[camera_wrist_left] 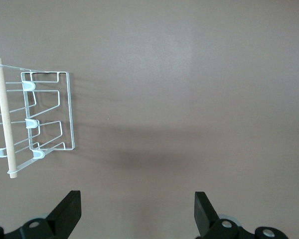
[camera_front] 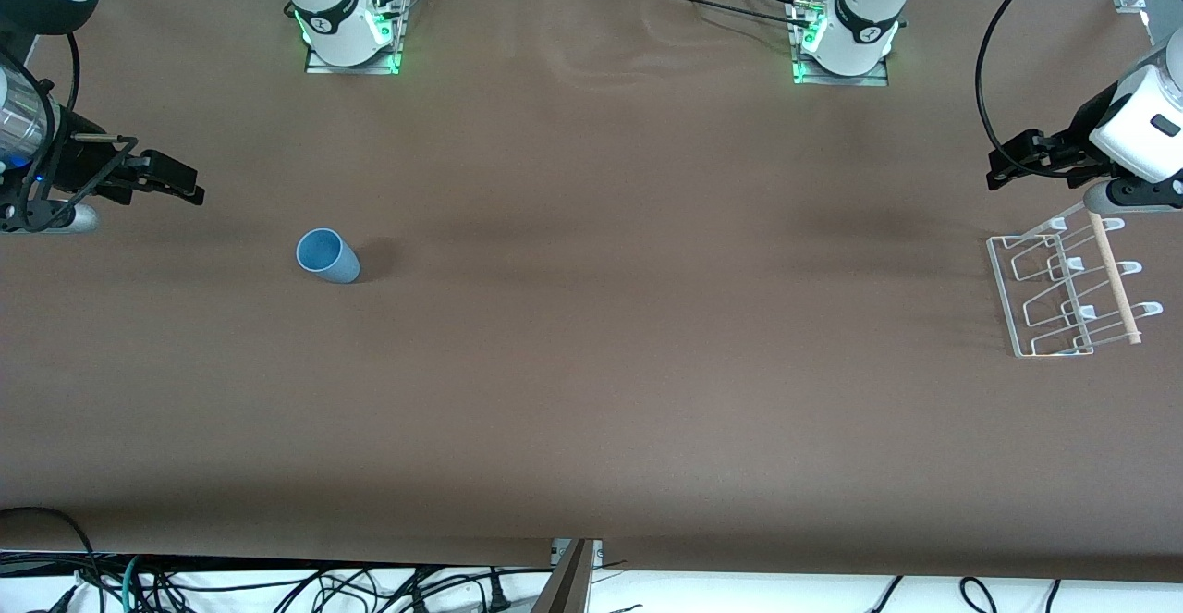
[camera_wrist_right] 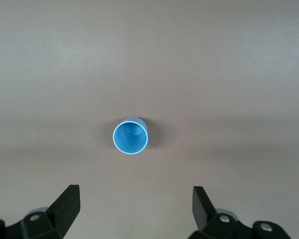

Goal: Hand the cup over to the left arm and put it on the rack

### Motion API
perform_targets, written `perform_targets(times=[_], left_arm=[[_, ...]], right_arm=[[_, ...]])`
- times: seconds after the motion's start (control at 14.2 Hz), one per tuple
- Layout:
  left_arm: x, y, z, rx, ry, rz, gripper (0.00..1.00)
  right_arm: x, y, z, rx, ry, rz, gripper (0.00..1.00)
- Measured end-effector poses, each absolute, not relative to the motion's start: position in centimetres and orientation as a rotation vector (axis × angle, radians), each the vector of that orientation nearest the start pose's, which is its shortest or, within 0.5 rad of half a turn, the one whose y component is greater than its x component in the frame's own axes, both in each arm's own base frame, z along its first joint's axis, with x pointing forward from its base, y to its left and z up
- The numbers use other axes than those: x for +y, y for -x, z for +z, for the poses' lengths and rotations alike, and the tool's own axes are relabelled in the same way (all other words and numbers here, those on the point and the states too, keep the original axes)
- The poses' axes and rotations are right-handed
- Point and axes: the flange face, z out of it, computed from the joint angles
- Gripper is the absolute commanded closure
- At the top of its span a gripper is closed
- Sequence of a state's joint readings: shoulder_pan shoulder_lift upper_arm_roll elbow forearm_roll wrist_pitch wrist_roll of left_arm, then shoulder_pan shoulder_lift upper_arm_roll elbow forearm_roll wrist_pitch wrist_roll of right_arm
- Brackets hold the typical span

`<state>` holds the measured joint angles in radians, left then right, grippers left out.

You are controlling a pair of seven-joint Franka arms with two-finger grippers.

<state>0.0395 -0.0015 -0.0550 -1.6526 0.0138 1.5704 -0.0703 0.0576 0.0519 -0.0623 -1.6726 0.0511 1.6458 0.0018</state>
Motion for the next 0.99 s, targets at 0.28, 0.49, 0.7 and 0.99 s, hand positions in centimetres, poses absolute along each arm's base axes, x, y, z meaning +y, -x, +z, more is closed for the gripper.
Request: perform_targets(times=[0.28, 0.49, 0.7, 0.99], left_arm=[[-0.8, -55.0, 58.7, -0.082, 3.121, 0.125, 0.0], [-0.9, -55.0, 58.7, -0.08, 3.121, 0.125, 0.0], [-0.9, -55.0, 58.7, -0.081, 3.126, 0.126, 0.0], [-1.1, -55.0, 58.7, -0.083, 3.147, 0.128, 0.0]], right_arm=[[0.4, -57.0, 55.2, 0.013, 3.091, 0.132, 0.0], [0.4, -57.0, 55.1, 0.011, 3.091, 0.139, 0.0], [0.5, -56.9, 54.1, -0.019, 3.087, 0.205, 0.0], [0.6, -57.7, 50.3, -0.064, 3.082, 0.328, 0.0]])
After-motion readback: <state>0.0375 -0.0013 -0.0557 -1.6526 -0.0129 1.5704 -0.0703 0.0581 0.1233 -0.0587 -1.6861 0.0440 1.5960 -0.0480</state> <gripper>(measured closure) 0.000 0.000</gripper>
